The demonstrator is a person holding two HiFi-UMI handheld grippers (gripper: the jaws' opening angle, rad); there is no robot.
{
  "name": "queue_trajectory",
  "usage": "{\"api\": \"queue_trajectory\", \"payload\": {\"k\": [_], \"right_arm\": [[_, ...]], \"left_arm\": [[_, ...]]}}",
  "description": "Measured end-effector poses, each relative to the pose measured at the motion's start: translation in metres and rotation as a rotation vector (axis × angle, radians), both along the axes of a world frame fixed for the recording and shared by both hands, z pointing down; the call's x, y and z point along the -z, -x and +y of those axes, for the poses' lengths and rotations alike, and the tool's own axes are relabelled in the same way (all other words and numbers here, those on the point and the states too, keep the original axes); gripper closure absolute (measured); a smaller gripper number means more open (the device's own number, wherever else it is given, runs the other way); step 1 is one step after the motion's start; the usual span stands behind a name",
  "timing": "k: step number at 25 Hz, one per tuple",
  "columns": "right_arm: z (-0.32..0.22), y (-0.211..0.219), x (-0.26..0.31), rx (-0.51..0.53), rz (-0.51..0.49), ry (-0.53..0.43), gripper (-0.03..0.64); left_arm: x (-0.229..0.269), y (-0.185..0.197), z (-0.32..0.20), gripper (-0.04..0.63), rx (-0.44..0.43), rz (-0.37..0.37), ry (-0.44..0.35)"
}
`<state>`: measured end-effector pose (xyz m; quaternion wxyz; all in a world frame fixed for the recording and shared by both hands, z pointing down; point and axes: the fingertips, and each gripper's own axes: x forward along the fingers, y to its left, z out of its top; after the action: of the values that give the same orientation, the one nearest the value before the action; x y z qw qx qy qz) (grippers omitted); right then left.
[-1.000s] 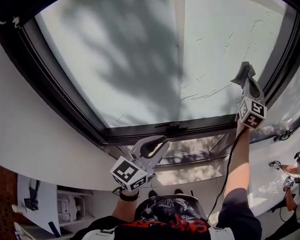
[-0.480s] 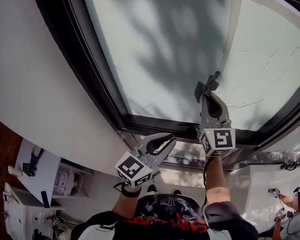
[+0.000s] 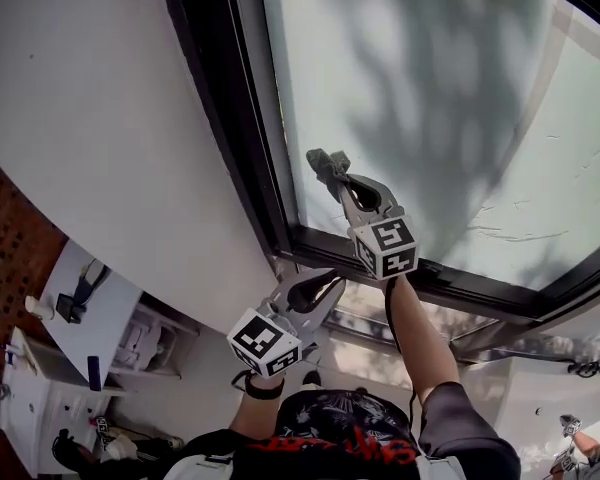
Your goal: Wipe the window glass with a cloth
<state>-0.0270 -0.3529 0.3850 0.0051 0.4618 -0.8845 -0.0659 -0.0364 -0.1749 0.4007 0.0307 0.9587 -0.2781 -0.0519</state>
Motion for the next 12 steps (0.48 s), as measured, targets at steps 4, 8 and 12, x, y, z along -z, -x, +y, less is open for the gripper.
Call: {"api": "queue_trajectory", "payload": {"k": [4, 8, 12], "right_arm": [[0.027, -0.099, 0.012, -0.203, -0.005, -0.074, 0.594], [0.079, -0.237, 0.017, -0.469, -0.010, -0.097, 0.594], [0.134, -0.380, 0.013, -0.778, -0.018, -0.097, 0.594]], "left_arm": [[-0.001, -0.033, -0.003, 0.561, -0.091, -0.004, -0.005], [-0.002, -0.099, 0.012, 0.561, -0.274, -0.016, -0.014], [0.003, -0.143, 0.029, 0.561, -0.368, -0.022, -0.026]]}}
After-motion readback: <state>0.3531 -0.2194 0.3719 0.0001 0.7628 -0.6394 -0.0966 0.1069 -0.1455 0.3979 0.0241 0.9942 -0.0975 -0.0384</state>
